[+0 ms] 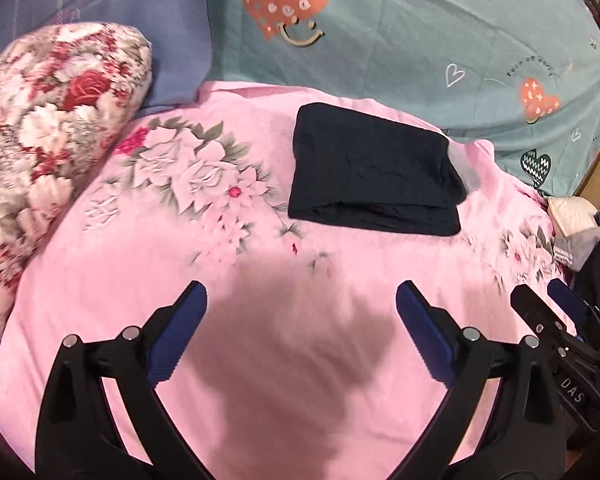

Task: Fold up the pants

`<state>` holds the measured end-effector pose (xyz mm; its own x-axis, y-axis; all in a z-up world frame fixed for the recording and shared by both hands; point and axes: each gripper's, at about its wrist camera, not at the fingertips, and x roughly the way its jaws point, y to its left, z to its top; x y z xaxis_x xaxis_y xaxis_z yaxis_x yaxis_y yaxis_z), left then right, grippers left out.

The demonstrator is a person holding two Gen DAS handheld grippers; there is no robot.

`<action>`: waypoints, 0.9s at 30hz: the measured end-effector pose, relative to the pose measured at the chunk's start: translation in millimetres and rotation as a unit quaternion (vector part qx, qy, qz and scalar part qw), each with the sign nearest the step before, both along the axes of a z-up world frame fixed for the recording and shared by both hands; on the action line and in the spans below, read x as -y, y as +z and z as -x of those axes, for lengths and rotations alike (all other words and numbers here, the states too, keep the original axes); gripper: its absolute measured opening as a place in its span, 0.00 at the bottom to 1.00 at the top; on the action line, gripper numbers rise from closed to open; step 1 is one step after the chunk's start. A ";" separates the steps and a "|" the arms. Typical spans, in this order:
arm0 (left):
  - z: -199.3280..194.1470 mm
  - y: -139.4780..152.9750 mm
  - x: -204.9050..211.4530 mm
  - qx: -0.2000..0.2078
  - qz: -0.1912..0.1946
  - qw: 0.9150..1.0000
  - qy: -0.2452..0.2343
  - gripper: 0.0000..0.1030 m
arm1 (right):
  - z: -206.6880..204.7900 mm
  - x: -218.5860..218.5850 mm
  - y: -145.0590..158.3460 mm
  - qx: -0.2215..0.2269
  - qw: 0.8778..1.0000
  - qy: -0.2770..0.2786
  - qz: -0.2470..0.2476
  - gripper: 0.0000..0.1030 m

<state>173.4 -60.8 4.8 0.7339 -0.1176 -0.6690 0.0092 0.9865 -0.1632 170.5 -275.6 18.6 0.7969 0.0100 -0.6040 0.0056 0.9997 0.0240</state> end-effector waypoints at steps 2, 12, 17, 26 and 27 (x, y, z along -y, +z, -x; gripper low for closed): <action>19.2 3.1 5.6 0.020 -0.005 1.000 -0.009 0.94 | 19.7 -6.3 2.7 -0.005 1.000 0.001 -0.008 0.79; 60.3 -26.3 9.7 0.036 -0.048 0.998 -0.005 0.98 | 93.1 7.6 -8.9 0.035 0.995 -0.051 -0.073 0.85; 57.0 -31.0 10.8 0.024 -0.049 0.998 -0.013 0.98 | 84.2 6.1 -29.4 0.005 0.997 -0.031 -0.066 0.85; 50.1 -40.3 14.3 0.005 -0.064 0.998 -0.016 0.98 | 89.0 -8.9 -27.7 0.031 0.999 -0.008 -0.026 0.85; 50.7 -39.8 15.0 0.007 -0.067 0.998 -0.017 0.98 | 88.6 -9.2 -28.4 0.029 0.999 -0.008 -0.022 0.85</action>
